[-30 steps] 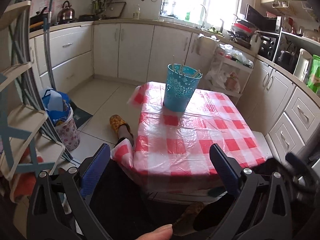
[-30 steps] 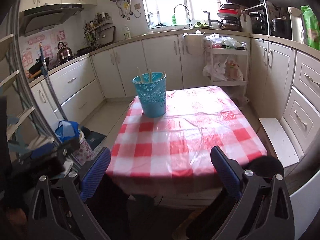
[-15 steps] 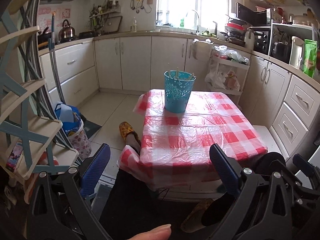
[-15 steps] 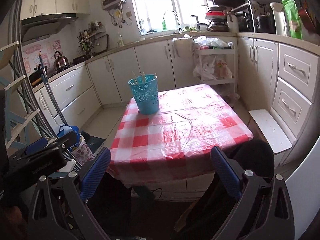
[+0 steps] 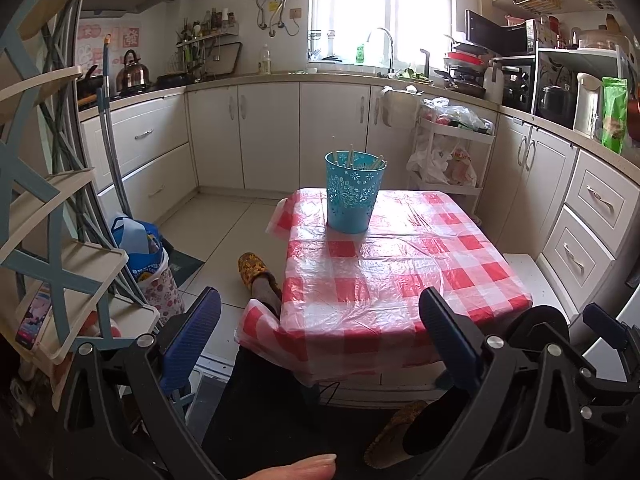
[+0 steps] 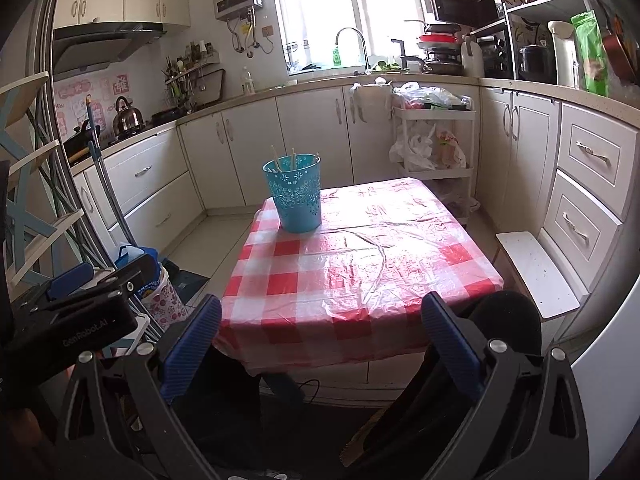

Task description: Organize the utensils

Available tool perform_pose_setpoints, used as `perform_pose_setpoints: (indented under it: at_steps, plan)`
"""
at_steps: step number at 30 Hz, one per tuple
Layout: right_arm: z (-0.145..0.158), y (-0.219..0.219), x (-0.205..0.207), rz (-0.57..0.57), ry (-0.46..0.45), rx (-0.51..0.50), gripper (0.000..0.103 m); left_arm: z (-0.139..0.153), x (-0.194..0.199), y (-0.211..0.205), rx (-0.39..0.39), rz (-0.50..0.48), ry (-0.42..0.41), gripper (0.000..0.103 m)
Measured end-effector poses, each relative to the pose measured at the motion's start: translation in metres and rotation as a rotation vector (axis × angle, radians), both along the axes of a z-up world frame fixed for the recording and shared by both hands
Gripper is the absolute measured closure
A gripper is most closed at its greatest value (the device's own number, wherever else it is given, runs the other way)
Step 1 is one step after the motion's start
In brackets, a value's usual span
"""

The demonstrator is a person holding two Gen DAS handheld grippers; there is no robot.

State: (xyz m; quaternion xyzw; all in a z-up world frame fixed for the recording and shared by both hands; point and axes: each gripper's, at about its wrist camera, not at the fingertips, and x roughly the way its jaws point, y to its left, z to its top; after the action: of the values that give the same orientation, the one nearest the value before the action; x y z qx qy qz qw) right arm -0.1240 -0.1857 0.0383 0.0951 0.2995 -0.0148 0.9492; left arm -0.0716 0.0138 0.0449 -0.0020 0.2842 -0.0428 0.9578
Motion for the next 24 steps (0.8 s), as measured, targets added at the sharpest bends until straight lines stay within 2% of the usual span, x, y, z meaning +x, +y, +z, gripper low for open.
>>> perform_pose_setpoints:
  at_steps: [24]
  plan:
    - [-0.0001,0.0006,0.0025,0.013,0.014,-0.012,0.007,-0.0042,-0.0001,-0.0017,-0.008,0.002,0.006,0.008]
